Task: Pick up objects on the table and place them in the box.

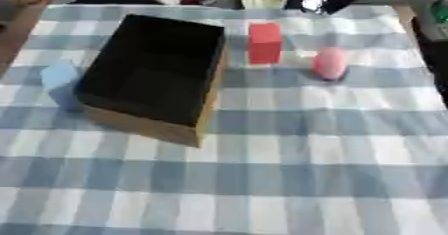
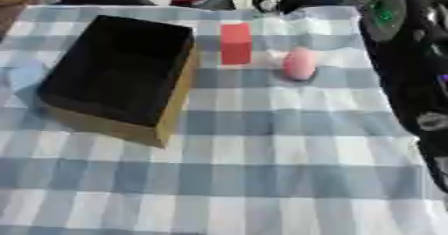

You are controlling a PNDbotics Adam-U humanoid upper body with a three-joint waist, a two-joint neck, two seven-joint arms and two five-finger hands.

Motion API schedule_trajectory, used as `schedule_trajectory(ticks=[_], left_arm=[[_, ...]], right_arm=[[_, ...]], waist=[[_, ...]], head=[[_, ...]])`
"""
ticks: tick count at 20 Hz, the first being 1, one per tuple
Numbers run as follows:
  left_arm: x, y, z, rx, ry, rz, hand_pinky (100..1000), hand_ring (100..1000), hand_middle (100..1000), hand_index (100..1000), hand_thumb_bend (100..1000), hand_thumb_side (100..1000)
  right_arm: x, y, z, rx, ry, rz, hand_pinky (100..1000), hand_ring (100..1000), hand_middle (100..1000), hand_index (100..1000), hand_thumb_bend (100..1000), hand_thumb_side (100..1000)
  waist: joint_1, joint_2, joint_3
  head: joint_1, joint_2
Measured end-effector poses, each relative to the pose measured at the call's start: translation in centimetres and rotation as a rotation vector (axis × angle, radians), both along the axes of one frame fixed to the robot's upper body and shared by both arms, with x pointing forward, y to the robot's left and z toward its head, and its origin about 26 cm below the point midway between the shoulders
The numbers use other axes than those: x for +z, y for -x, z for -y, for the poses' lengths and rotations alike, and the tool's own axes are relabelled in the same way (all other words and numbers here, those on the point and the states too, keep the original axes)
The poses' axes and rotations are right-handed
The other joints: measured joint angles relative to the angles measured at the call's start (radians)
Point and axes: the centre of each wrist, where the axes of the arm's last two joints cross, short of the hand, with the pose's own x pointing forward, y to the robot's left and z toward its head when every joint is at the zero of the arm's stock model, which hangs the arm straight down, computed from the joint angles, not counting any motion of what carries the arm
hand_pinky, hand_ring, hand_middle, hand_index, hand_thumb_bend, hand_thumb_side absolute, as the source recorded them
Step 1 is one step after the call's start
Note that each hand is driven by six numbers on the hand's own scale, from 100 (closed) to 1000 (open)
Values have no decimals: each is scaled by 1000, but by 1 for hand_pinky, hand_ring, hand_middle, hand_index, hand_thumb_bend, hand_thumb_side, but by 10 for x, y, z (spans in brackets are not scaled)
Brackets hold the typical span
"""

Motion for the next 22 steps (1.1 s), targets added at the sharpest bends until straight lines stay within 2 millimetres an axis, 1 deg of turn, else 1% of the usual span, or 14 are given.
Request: schedule_trajectory(ticks=[4,7,8,10,13,14,15,16,18,22], left_arm=[[0,0,0,0,0,0,449,690,619,802,100,847],[0,0,0,0,0,0,450,690,619,802,100,847],[0,0,0,0,0,0,451,690,619,801,100,846],[0,0,0,0,0,0,451,690,619,801,100,846],[0,0,0,-1,0,0,452,690,619,801,100,845],[0,0,0,-2,1,0,452,690,620,801,100,845],[0,0,0,-3,2,0,452,690,619,801,100,844],[0,0,0,-3,2,0,451,690,620,801,100,843],[0,0,0,-4,2,0,451,690,620,801,100,842],[0,0,0,-4,2,-1,451,690,620,801,100,841]], right_arm=[[0,-13,-13,-28,66,-43,976,988,962,1000,418,589],[-8,-25,-22,-52,105,-91,977,989,963,1000,429,599],[-11,-28,-25,-59,116,-104,977,990,966,1000,452,602],[-18,-35,-29,-77,138,-127,978,992,967,1000,460,606],[-27,-43,-35,-99,164,-154,982,998,974,1000,480,615],[-30,-46,-38,-107,174,-164,981,999,975,1000,508,616],[-33,-48,-39,-115,186,-175,981,999,975,1000,511,616],[-36,-50,-42,-122,201,-185,980,999,975,1000,538,613],[-41,-54,-45,-139,231,-201,979,1000,977,1000,562,606],[-52,-60,-49,-173,287,-229,978,998,975,1000,578,600]], waist=[[-1,-10,3],[-1,-15,6],[-1,-15,6],[-4,-16,7],[-7,-20,8],[-7,-21,10],[-7,-21,13],[-7,-21,14],[-8,-21,16],[-13,-21,23]], head=[[-6,10],[-16,18],[-19,21],[-25,26],[-32,26],[-34,26],[-36,26],[-38,26],[-41,25],[-41,19]])
